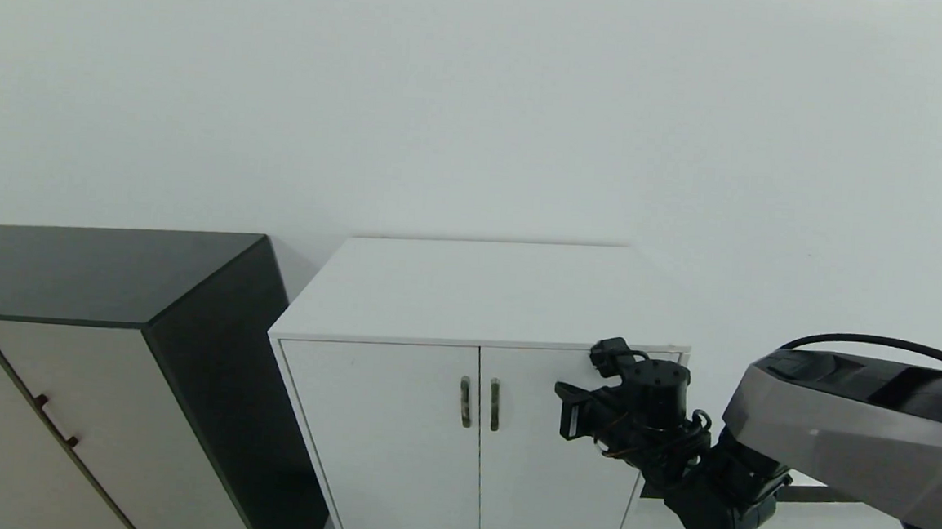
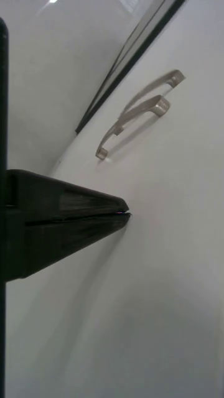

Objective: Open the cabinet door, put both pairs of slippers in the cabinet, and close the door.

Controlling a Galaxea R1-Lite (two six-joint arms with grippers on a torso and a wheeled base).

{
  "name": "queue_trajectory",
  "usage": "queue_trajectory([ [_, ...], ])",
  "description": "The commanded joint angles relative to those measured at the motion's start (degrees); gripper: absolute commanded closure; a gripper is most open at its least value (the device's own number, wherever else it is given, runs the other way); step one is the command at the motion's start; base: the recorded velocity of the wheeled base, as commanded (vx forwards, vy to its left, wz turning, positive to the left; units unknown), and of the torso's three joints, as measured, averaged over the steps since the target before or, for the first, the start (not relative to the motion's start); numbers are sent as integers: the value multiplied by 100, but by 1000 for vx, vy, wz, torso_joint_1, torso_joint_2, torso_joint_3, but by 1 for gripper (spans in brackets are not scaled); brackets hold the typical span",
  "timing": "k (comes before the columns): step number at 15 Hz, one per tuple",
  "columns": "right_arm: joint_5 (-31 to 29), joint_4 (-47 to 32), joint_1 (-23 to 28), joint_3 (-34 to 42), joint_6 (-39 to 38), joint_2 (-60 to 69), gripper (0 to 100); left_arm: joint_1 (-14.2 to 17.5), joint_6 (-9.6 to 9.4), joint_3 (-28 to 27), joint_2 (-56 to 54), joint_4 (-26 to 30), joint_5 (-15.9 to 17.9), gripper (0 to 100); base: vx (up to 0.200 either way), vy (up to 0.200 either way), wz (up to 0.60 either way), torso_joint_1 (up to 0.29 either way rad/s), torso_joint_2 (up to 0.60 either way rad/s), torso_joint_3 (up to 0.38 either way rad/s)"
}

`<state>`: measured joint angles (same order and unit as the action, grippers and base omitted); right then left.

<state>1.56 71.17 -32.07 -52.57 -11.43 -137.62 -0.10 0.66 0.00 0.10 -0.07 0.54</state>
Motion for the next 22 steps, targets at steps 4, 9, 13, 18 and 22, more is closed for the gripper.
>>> queue_trajectory([
  [4,2,-15,26,-105,1,-2,100,1,4,0,-1,-1,-1,100,0,0,0,0,0,0],
  [9,-604,37,-27,994,168,1009,100,1,-4,0,-1,-1,8,100,0,0,0,0,0,0],
  [13,-1554,-50,122,2497,405,2653,100,1,-4,0,-1,-1,-1,100,0,0,0,0,0,0],
  [18,-2951,-288,685,4378,827,4410,100,1,22,0,-1,-1,-10,100,0,0,0,0,0,0],
  [22,-3004,-982,1924,5257,1293,6124,100,1,31,0,-1,-1,-36,100,0,0,0,0,0,0],
])
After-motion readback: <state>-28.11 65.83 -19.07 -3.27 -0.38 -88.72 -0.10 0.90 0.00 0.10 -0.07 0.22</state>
